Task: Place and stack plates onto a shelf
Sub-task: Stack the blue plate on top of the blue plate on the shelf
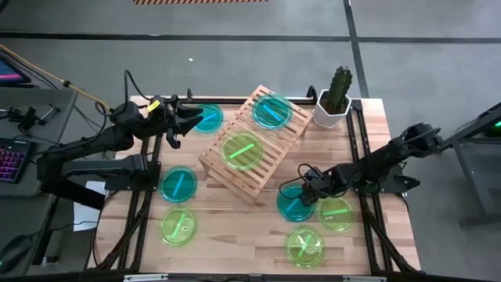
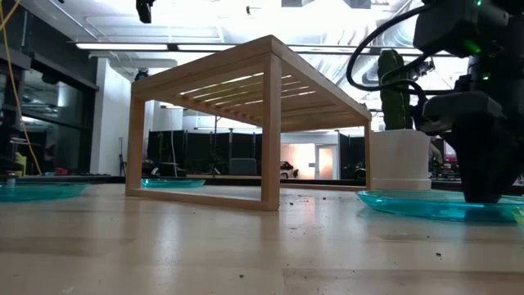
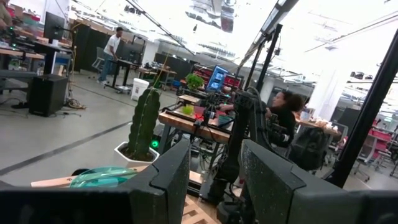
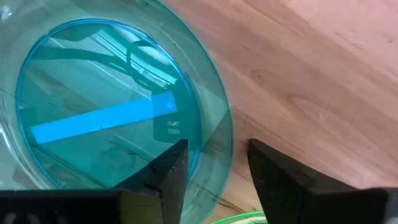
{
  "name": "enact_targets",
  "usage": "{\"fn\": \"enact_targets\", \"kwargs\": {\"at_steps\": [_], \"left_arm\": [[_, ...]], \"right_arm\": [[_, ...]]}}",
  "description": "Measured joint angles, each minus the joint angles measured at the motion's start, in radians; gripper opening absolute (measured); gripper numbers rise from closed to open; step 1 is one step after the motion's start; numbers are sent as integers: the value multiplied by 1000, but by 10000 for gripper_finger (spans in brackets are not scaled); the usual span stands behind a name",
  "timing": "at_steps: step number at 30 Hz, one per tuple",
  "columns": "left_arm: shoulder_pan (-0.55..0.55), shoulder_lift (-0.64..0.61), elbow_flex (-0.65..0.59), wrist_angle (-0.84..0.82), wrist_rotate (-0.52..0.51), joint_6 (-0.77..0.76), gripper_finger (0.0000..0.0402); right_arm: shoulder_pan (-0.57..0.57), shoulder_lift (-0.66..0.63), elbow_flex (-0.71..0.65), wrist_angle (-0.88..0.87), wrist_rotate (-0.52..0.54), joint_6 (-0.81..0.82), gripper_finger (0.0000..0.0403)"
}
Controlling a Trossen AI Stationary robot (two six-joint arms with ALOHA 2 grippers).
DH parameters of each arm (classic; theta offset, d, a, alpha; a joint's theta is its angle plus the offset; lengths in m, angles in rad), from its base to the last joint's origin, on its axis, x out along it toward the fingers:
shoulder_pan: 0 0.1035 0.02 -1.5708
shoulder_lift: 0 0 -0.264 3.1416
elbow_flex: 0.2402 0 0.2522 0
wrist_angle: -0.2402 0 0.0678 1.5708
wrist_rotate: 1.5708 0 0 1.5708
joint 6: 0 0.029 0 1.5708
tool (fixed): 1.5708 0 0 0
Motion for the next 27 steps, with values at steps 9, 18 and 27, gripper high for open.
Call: {"fn": "enact_targets", "kwargs": {"at_steps": [9,18,27], "left_arm": [[0,0,0,1,0,42,134],[0,0,0,2,-11,43,133],[0,0,0,7,-11,43,133]], "right_arm": [[0,-1,-1,-26,9,-11,13],[0,-83,8,-41,20,-51,2],[0,-299,8,-61,57,-150,0]]}}
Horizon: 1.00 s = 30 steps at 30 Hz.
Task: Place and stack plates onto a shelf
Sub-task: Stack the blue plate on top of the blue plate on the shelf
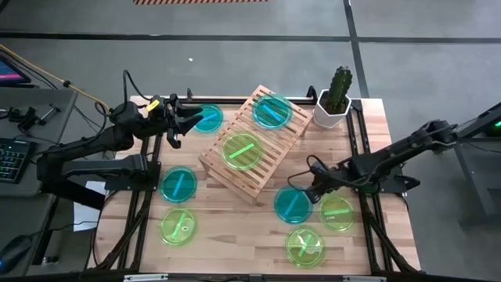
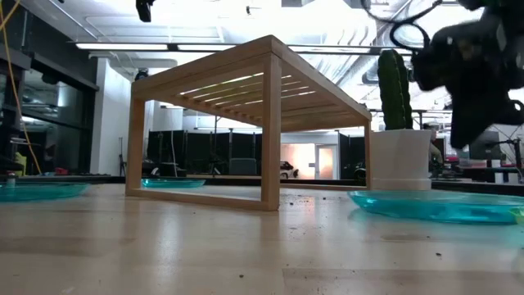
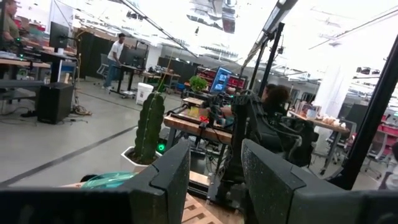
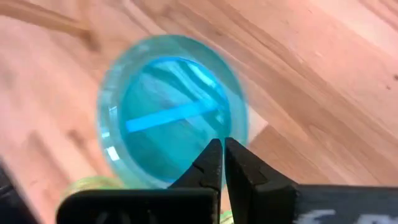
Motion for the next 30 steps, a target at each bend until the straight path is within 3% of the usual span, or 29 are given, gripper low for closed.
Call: {"fn": "enact_targets", "kwargs": {"at_steps": [8,17,20,30], "left_arm": [[0,0,0,1,-1,0,133],[0,0,0,1,-1,-1,133],[0,0,0,1,-1,-1,134],[0,0,0,1,-3,-1,134]], "right_arm": [[0,-139,2,-22,3,-38,0],[0,-82,-74,83,-70,47,7],[0,-49,-115,94,-84,94,34],[-2,-10,-207,245,-117,139,179]]}}
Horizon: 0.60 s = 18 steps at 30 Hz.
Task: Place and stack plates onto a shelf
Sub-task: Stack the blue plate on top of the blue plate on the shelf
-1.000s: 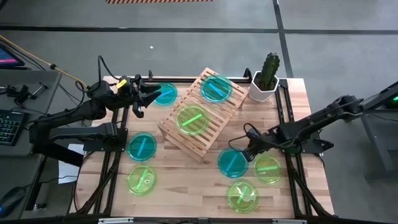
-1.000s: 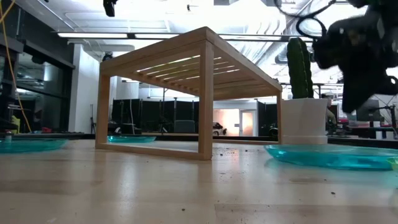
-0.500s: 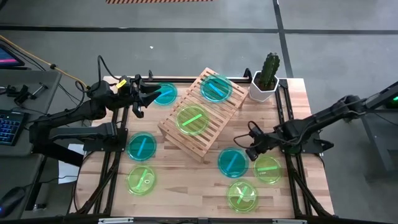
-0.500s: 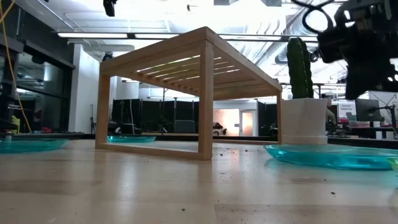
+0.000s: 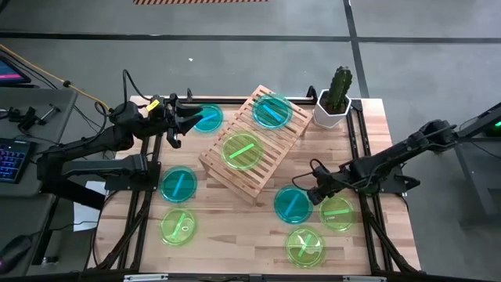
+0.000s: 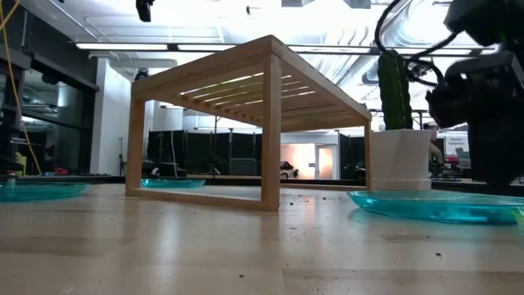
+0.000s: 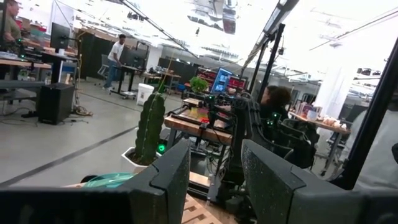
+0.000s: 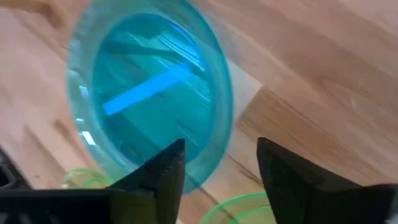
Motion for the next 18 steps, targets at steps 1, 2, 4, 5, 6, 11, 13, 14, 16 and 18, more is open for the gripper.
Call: {"fn": "enact_targets", "kwargs": {"at_steps": [1,2,4,5,6,11,13,14,16,18], "left_arm": [[0,0,0,0,0,0,134],[0,0,0,0,0,0,133],[0,0,0,0,0,0,134],[0,0,0,0,0,0,134],[0,0,0,0,0,-1,134],[0,0,0,0,-1,-9,134],[0,0,0,0,-1,-9,133],[0,0,0,0,-1,-9,133],[0,0,0,0,-1,-9,134],[0,0,0,0,-1,-9,133]], "right_arm": [[0,11,-5,4,-1,0,187],[0,20,-10,11,-1,0,192],[-3,44,-18,49,3,4,196],[-5,55,-20,66,4,4,196],[-6,68,-22,85,4,3,196],[-11,127,-22,150,5,-4,187],[-11,142,-22,161,6,-4,179],[-11,146,-22,165,6,-4,173],[-11,151,-22,166,7,10,156],[-11,156,-22,162,8,27,130]]}}
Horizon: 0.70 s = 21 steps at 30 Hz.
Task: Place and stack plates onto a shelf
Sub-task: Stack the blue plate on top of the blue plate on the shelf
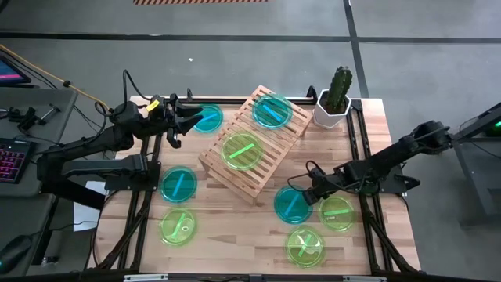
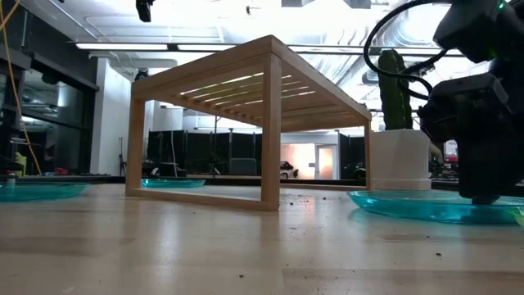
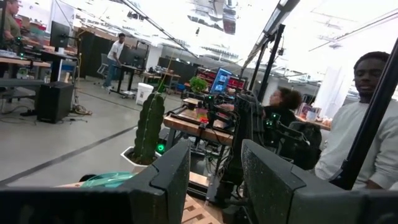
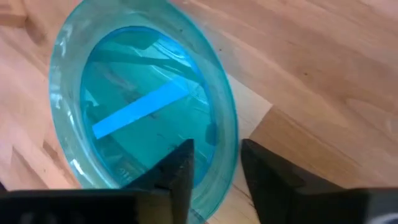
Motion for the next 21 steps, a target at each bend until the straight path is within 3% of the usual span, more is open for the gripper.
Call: {"fn": "enact_targets", "kwargs": {"at_steps": [7,13,21], "left_arm": [[0,0,0,0,0,0,133],[0,0,0,1,0,1,134],[0,0,0,1,-10,1,133]], "right_arm": [[0,3,-1,-19,11,10,10],[0,-42,-3,-20,11,4,2],[0,-208,-4,-26,-6,-55,0]]}}
